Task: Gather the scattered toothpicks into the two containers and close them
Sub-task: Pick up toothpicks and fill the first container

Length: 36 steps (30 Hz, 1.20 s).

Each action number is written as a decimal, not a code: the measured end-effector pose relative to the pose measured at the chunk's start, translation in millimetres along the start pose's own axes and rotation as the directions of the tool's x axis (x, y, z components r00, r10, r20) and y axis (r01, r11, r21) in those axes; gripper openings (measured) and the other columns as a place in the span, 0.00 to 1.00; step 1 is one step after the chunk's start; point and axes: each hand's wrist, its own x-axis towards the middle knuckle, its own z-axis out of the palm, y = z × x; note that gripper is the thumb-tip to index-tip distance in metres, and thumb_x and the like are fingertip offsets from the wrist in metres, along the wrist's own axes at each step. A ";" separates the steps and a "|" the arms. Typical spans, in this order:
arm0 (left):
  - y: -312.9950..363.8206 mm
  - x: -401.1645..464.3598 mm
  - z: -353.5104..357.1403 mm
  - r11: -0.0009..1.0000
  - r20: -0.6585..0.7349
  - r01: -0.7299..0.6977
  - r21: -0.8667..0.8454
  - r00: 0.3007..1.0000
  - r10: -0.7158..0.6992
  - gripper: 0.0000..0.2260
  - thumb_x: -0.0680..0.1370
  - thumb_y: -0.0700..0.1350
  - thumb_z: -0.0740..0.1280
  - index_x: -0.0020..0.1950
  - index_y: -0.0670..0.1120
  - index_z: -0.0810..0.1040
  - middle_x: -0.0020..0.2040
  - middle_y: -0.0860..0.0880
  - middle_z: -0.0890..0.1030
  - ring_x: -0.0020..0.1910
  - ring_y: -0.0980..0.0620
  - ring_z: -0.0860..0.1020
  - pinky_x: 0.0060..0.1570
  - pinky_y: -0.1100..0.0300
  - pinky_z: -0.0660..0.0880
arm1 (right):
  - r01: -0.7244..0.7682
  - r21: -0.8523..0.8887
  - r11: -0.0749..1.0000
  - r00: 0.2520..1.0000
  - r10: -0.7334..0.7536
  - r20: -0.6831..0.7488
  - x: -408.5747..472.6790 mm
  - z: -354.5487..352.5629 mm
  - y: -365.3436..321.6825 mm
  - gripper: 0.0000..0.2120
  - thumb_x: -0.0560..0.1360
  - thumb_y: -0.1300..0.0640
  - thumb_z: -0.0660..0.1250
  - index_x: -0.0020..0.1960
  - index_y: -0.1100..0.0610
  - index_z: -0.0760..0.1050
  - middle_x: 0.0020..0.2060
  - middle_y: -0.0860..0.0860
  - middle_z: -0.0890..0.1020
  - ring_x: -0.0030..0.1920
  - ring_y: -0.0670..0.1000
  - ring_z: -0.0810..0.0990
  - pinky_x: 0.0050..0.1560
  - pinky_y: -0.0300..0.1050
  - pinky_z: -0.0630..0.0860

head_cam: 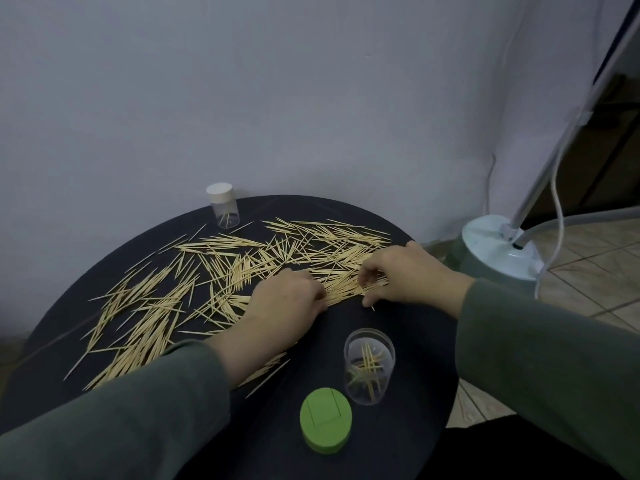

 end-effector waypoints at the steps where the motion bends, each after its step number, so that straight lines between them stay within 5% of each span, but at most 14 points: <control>1: 0.6 0.6 0.5 1.000 -0.001 -0.009 0.012 1.000 0.009 0.14 0.81 0.56 0.60 0.63 0.54 0.77 0.60 0.54 0.77 0.59 0.51 0.73 0.52 0.55 0.74 | -0.002 0.009 1.000 1.000 0.002 0.017 0.0 -0.4 2.3 0.17 0.70 0.38 0.71 0.56 0.42 0.77 0.55 0.41 0.79 0.58 0.46 0.75 0.59 0.49 0.64; 7: 1.7 1.6 2.0 0.999 0.001 -0.012 0.029 1.000 0.012 0.14 0.81 0.56 0.59 0.62 0.54 0.77 0.58 0.53 0.77 0.59 0.51 0.73 0.53 0.55 0.76 | 0.003 0.066 0.998 0.999 -0.006 0.037 -1.9 1.1 6.5 0.11 0.73 0.44 0.70 0.55 0.42 0.79 0.53 0.39 0.80 0.56 0.43 0.75 0.62 0.48 0.63; 16: 7.9 -2.0 2.0 0.996 0.017 -0.039 0.085 0.999 0.038 0.15 0.83 0.53 0.55 0.63 0.53 0.77 0.59 0.52 0.76 0.60 0.50 0.73 0.50 0.55 0.74 | -0.012 0.004 1.000 1.000 0.012 0.023 -4.9 -0.5 10.5 0.15 0.74 0.43 0.69 0.59 0.41 0.77 0.58 0.40 0.79 0.60 0.44 0.74 0.61 0.49 0.64; 20: 11.2 -3.2 -3.3 0.992 0.026 -0.029 0.123 0.999 0.026 0.16 0.83 0.52 0.54 0.61 0.51 0.78 0.57 0.51 0.77 0.58 0.49 0.73 0.48 0.55 0.74 | -0.010 0.066 0.998 1.000 0.011 -0.026 -5.9 5.1 10.8 0.09 0.75 0.44 0.68 0.55 0.41 0.79 0.53 0.39 0.80 0.54 0.43 0.75 0.59 0.48 0.62; 31: 8.9 -1.5 -1.3 0.994 0.027 0.047 0.100 0.998 -0.050 0.14 0.83 0.52 0.56 0.61 0.49 0.77 0.57 0.50 0.77 0.58 0.49 0.75 0.50 0.54 0.74 | 0.066 -0.039 0.997 0.986 -0.071 -0.154 -0.1 15.1 -1.5 0.10 0.79 0.48 0.64 0.58 0.45 0.79 0.55 0.41 0.79 0.59 0.46 0.72 0.51 0.44 0.54; 36: 5.1 -0.8 -0.8 0.992 0.029 0.039 0.116 0.999 -0.042 0.14 0.83 0.52 0.57 0.61 0.50 0.78 0.57 0.50 0.77 0.58 0.49 0.75 0.51 0.53 0.75 | 0.069 -0.096 0.993 0.988 -0.081 -0.132 0.5 16.3 -6.1 0.09 0.80 0.49 0.61 0.58 0.47 0.77 0.56 0.44 0.78 0.59 0.48 0.72 0.59 0.49 0.58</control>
